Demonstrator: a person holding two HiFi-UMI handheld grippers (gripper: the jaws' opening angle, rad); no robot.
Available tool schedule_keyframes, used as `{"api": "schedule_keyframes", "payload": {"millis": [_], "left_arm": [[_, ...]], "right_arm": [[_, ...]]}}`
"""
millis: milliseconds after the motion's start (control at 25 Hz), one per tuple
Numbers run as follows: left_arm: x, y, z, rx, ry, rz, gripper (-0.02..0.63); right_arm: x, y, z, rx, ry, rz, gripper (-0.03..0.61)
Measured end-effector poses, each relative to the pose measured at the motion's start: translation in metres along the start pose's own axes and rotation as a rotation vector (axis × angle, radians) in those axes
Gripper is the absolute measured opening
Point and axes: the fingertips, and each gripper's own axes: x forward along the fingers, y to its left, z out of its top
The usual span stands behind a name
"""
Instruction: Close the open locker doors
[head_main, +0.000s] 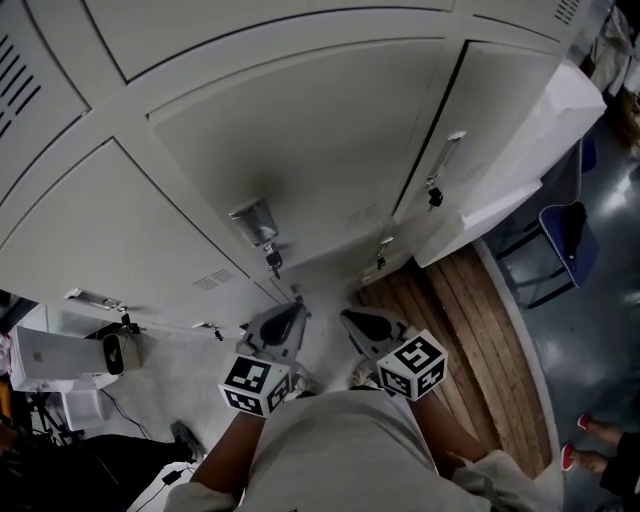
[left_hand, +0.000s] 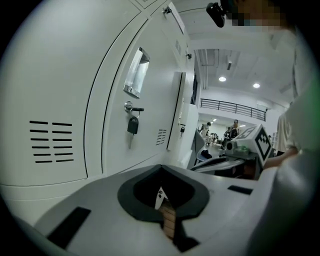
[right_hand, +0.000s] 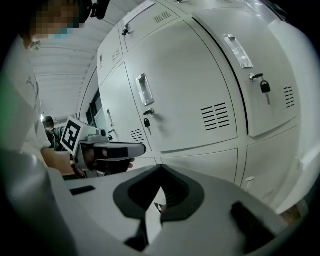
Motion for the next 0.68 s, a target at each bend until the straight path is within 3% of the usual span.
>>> {"api": "schedule_keyframes", "payload": {"millis": [680], "left_arm": [[-0.006, -0.012, 0.001, 0.010, -0.013, -0.004, 0.014]], "right_arm": [[-0.014, 0.006, 0.000, -0.001, -0.024, -0.009, 0.028]]}}
